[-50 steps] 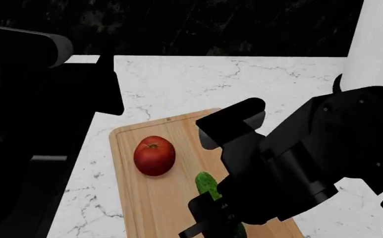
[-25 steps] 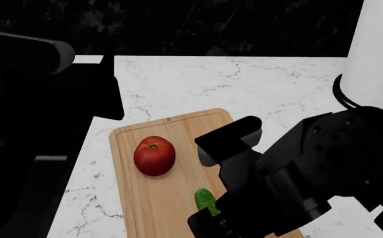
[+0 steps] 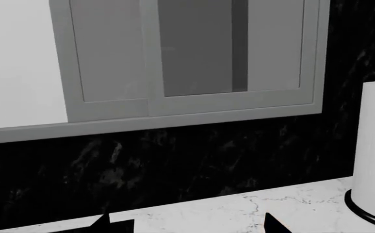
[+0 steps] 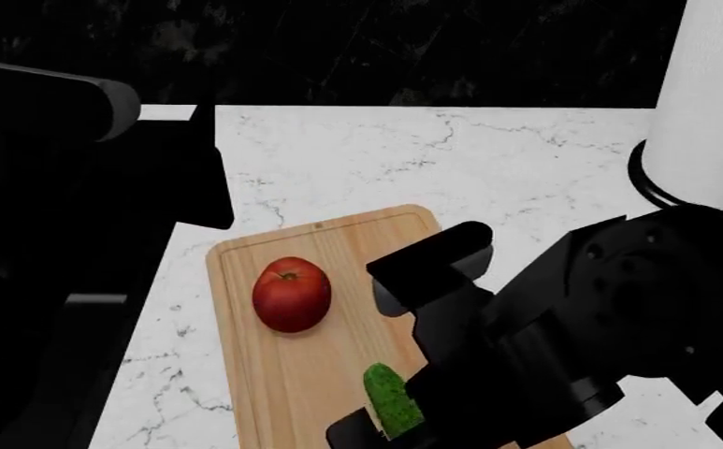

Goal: Pick the vegetables from the sink and place them on the cutting board.

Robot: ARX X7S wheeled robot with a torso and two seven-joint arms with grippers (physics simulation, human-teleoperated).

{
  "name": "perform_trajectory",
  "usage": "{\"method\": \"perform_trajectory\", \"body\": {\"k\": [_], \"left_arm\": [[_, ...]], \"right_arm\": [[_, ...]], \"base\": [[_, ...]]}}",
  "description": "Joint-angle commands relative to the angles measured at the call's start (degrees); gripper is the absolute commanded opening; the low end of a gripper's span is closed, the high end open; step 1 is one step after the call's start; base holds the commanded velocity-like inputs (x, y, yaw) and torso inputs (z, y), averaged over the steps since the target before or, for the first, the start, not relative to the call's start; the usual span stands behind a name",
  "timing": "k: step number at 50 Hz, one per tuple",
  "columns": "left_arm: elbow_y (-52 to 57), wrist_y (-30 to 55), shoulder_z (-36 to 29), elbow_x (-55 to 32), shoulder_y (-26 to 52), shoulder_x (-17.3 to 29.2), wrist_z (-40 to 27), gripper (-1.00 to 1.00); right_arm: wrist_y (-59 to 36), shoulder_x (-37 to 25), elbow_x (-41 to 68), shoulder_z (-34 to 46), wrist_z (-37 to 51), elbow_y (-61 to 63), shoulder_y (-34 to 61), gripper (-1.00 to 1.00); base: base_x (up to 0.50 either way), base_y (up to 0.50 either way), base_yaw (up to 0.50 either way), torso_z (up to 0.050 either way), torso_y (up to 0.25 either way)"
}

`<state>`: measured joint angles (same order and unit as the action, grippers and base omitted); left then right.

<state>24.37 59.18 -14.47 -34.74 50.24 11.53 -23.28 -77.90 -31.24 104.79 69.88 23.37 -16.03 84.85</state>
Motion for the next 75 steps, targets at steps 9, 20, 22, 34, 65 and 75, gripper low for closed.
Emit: {"method": "perform_trajectory", "body": {"k": [9,20,22,34,65,75], "left_arm": [[1.0,-0.4,1.2,0.7,-0.4,-1.0,-0.2,1.00],[0.9,-0.5,0.5,0.9,-0.4,-0.8,-1.1,1.00],[0.4,-1.0,0.3,1.4,-0.7,-0.8,-1.4,1.00],[-3.1,-6.0,1.9,3.5,-3.2,-2.0,-3.7,1.00],[2.2,-23.7,-0.6,8.0,-13.4,-0.4,-0.7,1.00],[2.8,-29.4,-0.4,8.4,-16.8,-0.7,0.3,1.00]], "right_arm": [[1.8,-1.0,-3.7,-4.6,0.0,1.4,7.9,1.00],[9.2,-4.4,-9.3,-8.3,-0.3,7.5,9.0,1.00],[11.7,-4.9,-11.7,-8.5,-1.1,9.1,7.7,1.00],[28.1,-8.2,-27.4,-9.4,-1.3,19.9,0.3,1.00],[64.6,-14.6,-51.8,-13.2,10.2,36.6,-23.1,1.00],[69.5,-17.6,-58.4,-13.5,13.3,41.3,-26.7,1.00]], "base": [[0.00,0.00,0.00,0.000,0.000],[0.00,0.00,0.00,0.000,0.000],[0.00,0.00,0.00,0.000,0.000],[0.00,0.00,0.00,0.000,0.000],[0.00,0.00,0.00,0.000,0.000],[0.00,0.00,0.00,0.000,0.000]]}}
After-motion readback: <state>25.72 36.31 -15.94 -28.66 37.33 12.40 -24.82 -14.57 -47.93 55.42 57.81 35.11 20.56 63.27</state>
